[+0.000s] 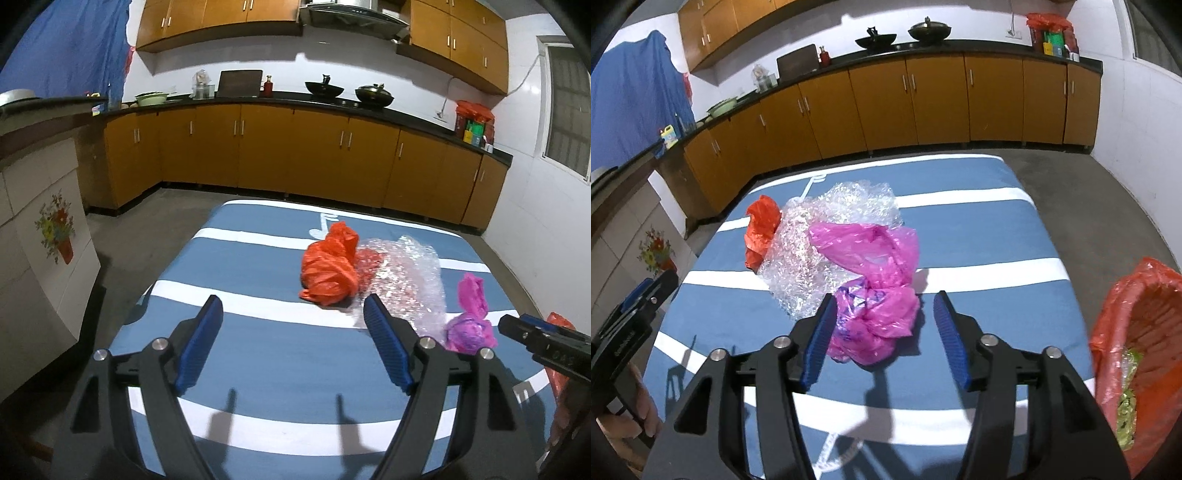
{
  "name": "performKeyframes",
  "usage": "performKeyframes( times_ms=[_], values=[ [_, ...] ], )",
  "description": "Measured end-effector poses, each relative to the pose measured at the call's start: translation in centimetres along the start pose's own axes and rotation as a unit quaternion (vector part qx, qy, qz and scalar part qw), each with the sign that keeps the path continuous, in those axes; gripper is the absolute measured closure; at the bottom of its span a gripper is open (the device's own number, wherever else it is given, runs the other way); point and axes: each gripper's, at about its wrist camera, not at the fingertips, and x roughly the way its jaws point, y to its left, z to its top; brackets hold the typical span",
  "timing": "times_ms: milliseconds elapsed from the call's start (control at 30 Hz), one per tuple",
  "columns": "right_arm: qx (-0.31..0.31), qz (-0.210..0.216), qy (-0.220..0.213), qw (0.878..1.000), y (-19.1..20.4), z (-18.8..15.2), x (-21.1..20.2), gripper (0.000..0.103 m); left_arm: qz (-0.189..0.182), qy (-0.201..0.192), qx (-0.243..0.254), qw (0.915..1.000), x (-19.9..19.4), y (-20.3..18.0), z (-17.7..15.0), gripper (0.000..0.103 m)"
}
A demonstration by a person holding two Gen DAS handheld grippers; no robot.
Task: Collect trash
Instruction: 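Grasp the pink bag with the right gripper while the left gripper moves over the table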
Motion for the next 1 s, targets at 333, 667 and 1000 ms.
performKeyframes(
  times_ms=[333,667,1000],
  values=[
    [0.001,-0.025,0.028,0.999,1.0,-0.1,3.9,0.029,0.004,0.009,-0.008,0.9999,0.5,0.5,-0.2,0.026],
    [-0.010,-0.017,0.050,0.999,-0.4,-1.4,3.9,0.051,-0.025,0.028,-0.001,0.9993,2.2,-1.9,-0.1,0.026],
    [0.054,-0.051,0.038,0.997,-6.0,-2.5,1.1,0.052,-0.079,0.077,0.043,0.9929,5.6,-9.3,-0.5,0.028]
  ],
)
